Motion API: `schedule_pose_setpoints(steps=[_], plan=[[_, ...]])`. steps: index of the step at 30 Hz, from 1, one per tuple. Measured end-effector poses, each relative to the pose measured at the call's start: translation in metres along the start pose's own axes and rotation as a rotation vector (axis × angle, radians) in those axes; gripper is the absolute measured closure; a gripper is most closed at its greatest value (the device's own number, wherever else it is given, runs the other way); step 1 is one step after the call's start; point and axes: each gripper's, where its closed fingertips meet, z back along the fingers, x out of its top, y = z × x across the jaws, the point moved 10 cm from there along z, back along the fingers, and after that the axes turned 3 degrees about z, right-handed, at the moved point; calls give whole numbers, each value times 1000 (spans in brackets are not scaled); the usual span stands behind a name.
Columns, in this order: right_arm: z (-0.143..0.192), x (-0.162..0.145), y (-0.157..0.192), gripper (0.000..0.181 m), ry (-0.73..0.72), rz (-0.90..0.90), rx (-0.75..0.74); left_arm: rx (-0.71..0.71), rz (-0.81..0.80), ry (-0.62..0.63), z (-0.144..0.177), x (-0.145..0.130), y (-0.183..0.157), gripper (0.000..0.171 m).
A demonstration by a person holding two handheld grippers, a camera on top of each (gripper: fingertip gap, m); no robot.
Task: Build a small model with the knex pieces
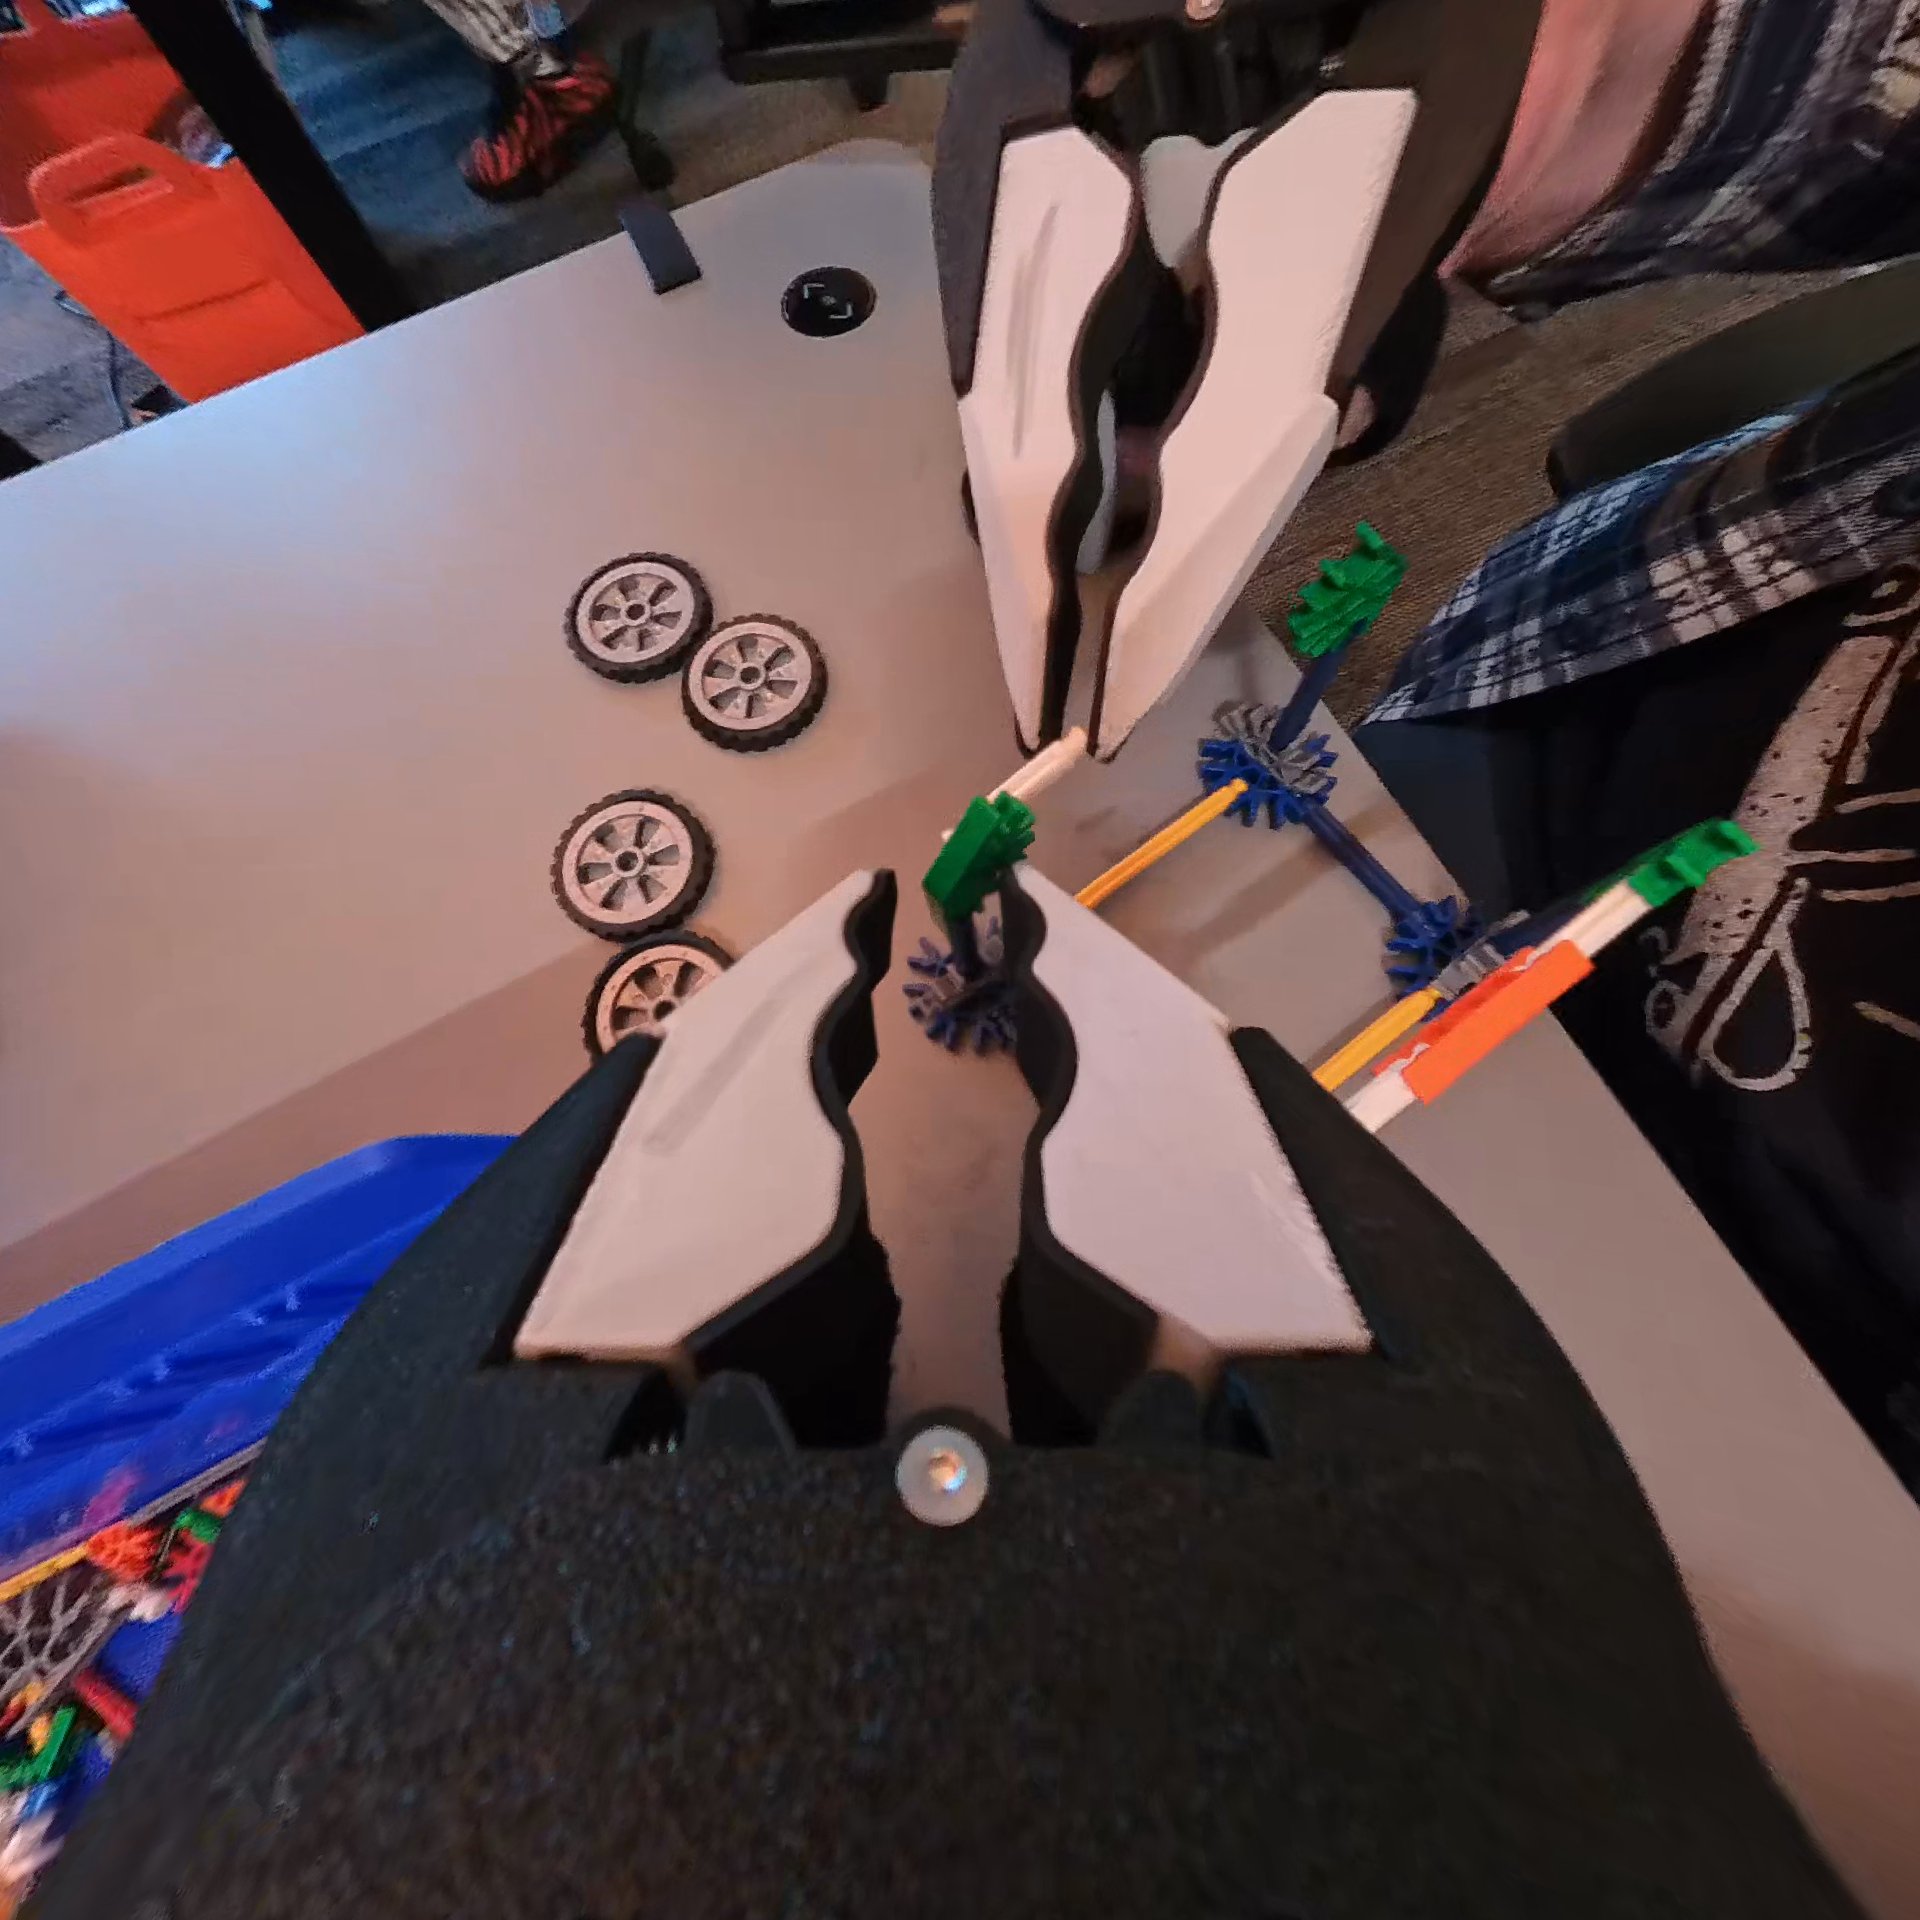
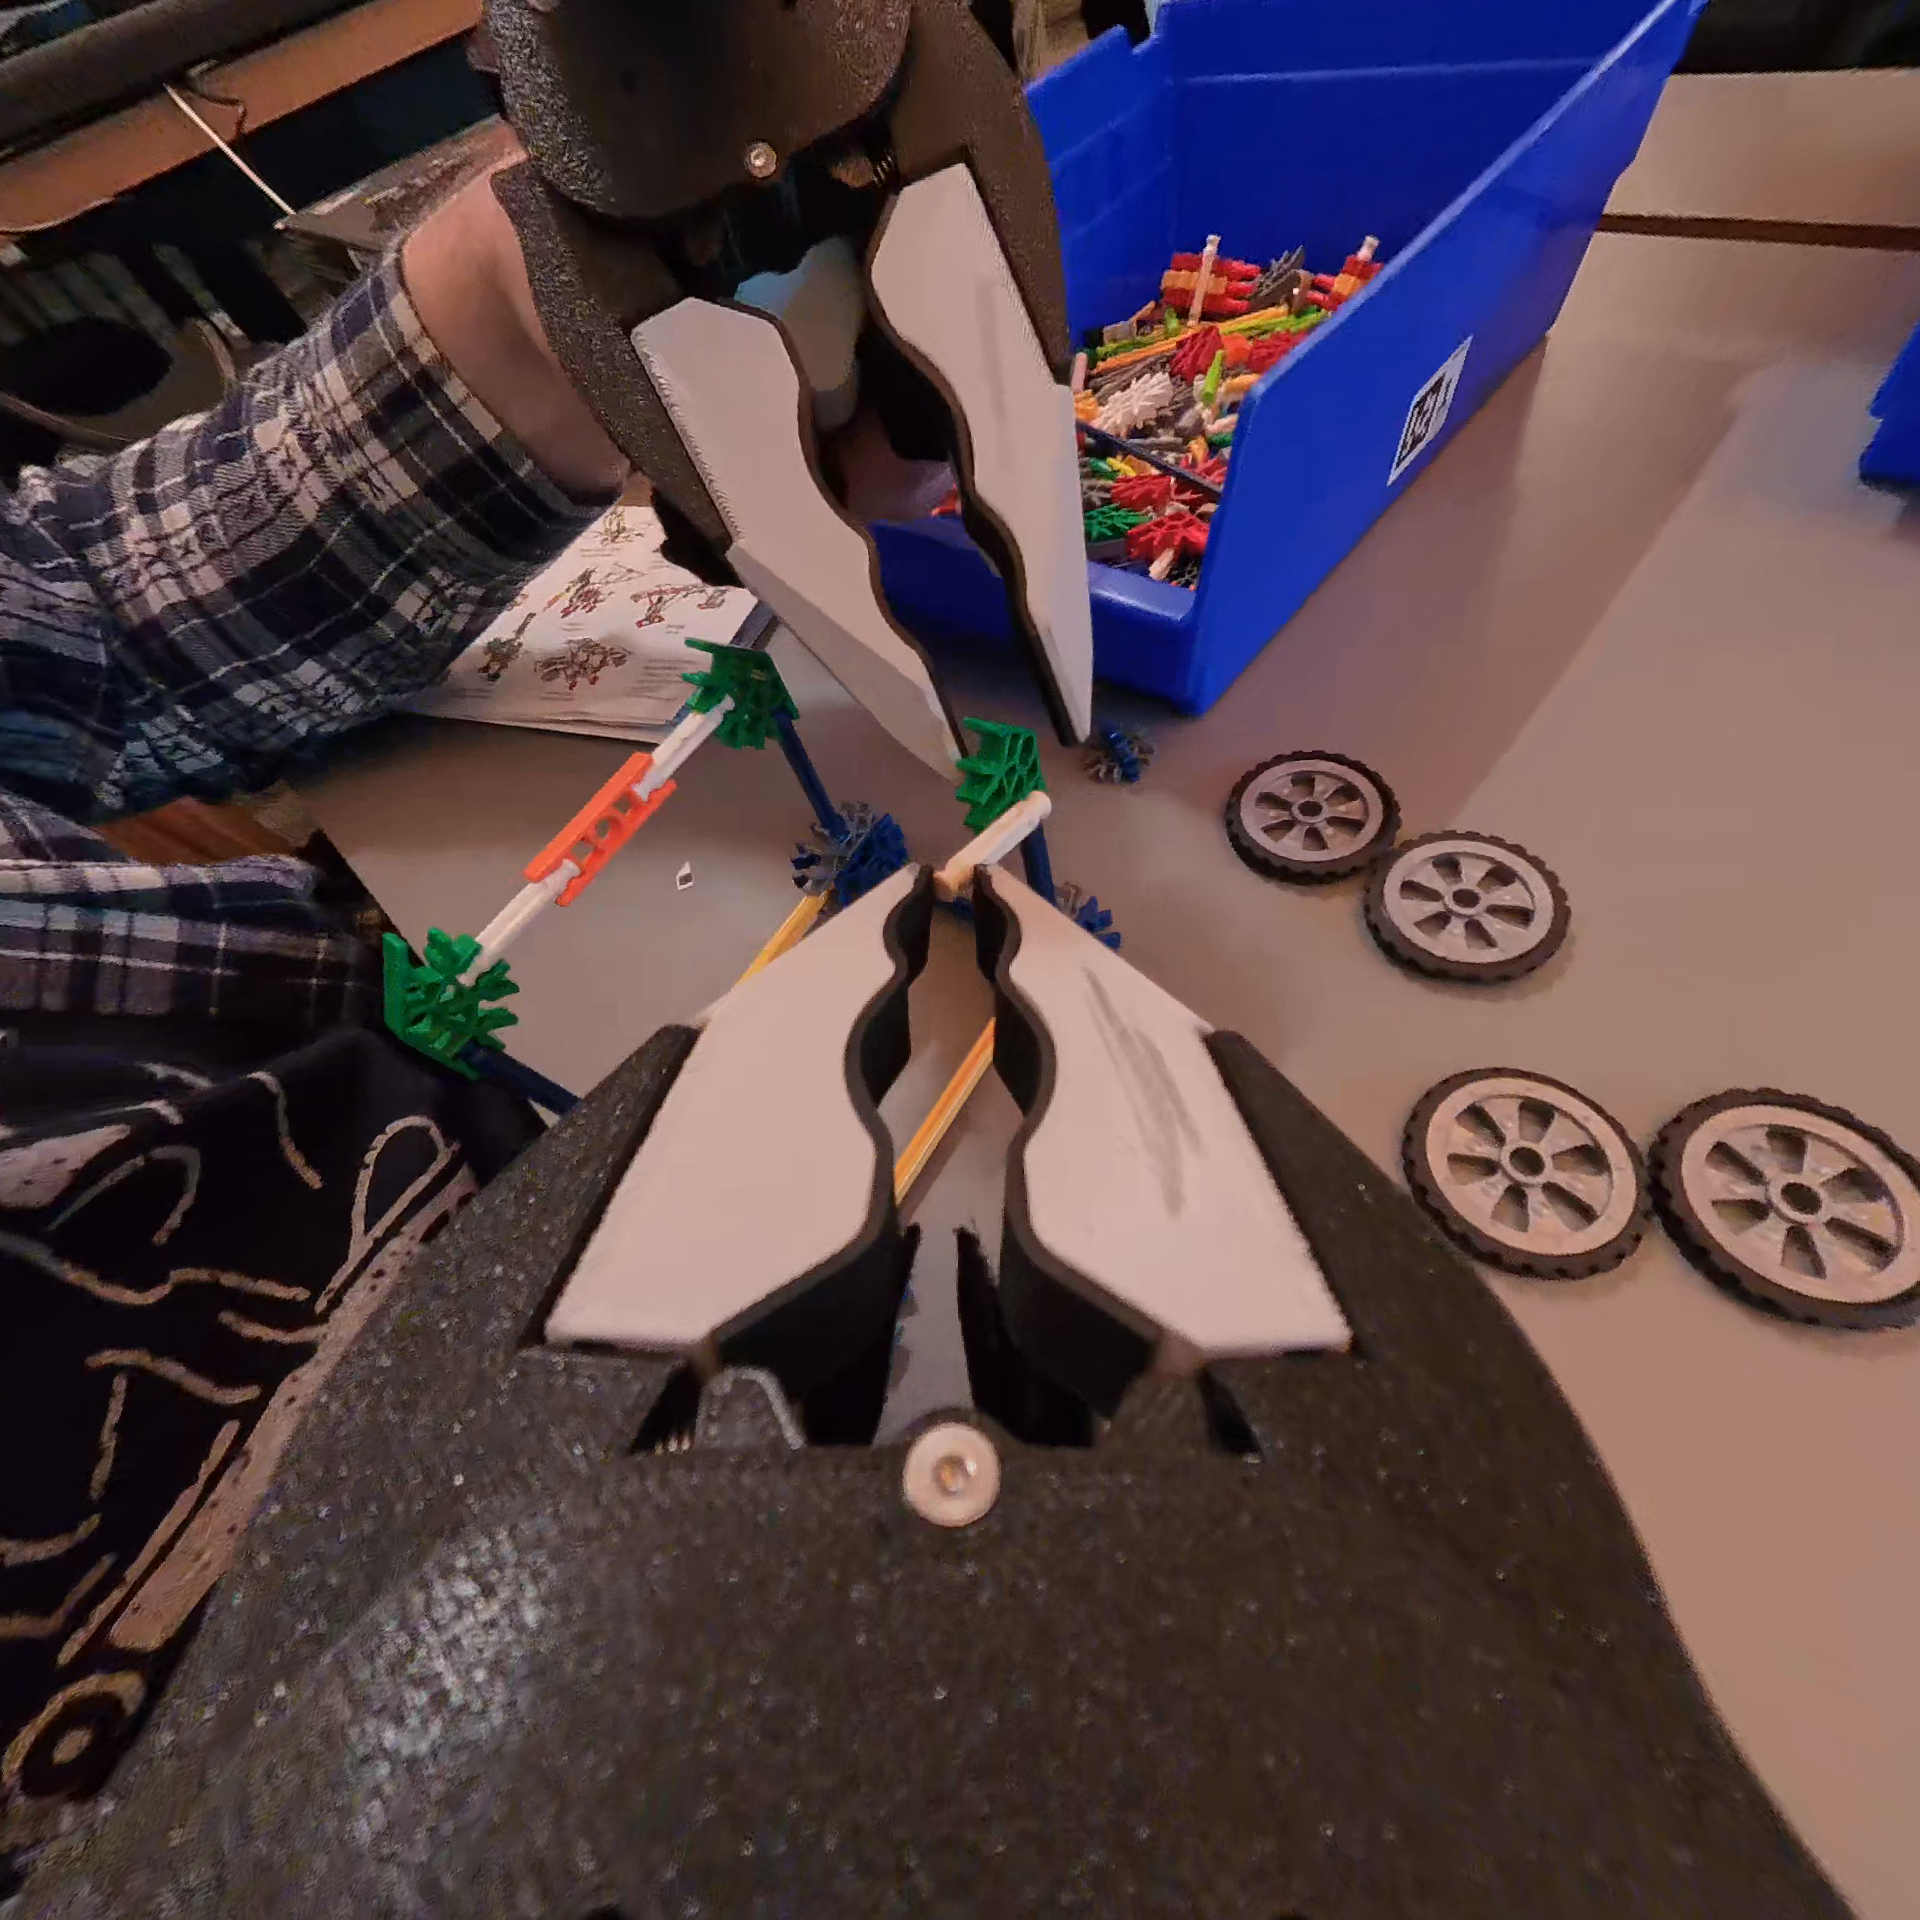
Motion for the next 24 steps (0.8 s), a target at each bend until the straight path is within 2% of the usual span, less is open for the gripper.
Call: schedule_pose_setpoints(steps=[9, 19, 24], plan=[[6, -7, -7, 175, -51, 2, 67, -42, 9, -5, -12, -6, 2, 158], [4, -9, -8, 175, -87, 9, 124, -22, 45, 45, -8, -5, 2, 155], [5, -10, -13, 175, -106, -15, 147, -20, 36, 24, 0, -5, 3, 153]])
